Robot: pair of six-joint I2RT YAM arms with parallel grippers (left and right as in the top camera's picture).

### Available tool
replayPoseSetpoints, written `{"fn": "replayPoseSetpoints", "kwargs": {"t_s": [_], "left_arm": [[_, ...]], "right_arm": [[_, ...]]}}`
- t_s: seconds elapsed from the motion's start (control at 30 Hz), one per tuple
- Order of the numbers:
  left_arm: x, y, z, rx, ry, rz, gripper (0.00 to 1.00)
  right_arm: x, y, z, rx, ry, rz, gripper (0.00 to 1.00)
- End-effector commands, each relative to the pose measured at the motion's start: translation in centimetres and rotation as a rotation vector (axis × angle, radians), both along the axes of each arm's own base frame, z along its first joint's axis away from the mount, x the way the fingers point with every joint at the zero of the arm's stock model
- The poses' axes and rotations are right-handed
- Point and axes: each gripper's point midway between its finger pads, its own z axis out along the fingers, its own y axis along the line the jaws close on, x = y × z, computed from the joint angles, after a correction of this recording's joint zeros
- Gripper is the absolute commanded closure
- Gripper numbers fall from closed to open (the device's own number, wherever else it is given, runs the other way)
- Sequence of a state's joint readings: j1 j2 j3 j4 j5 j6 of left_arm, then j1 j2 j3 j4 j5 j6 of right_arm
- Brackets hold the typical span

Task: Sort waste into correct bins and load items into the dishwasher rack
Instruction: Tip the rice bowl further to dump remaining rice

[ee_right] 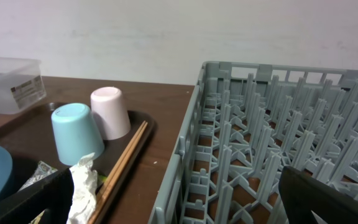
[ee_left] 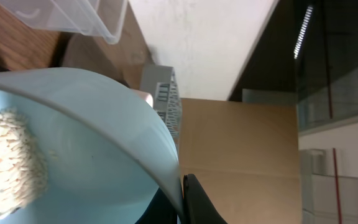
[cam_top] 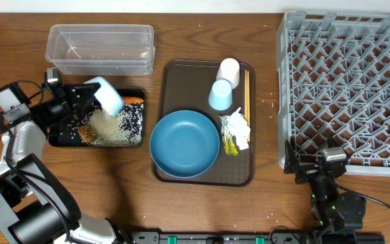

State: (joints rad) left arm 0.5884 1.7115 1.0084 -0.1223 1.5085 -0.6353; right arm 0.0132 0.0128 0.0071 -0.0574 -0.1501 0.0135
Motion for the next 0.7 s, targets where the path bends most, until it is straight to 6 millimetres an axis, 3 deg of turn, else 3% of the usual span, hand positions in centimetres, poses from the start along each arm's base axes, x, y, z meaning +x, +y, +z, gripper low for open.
{"fn": "replayPoseSetpoints", "kwargs": {"t_s": [0.0,0.17,0.53,0.67], "left_arm": [[-0.6,0.0,0.8,-0.05,-0.016,-0.026,0.94],[-1.0,-0.5,0.4,-0.13,0.095,-0.024,0.94],[-1.3,-1.1,0.9,-0.171,0.152,-0.03,0.94],[-0.5,-0.6,1.6,-0.08,0.022,-0.037,0.94]], "right_arm": [[0.0,-0.3,-0.1,-0.011,0.002,-0.01,0.01],[0.0,-0.3,-0.1,-0.011,0.002,-0.01,0.01],[0.0,-0.3,-0.1,-0.011,0.002,-0.01,0.01],[0.0,-0.3,-0.1,-0.011,0.002,-0.01,0.01]]}}
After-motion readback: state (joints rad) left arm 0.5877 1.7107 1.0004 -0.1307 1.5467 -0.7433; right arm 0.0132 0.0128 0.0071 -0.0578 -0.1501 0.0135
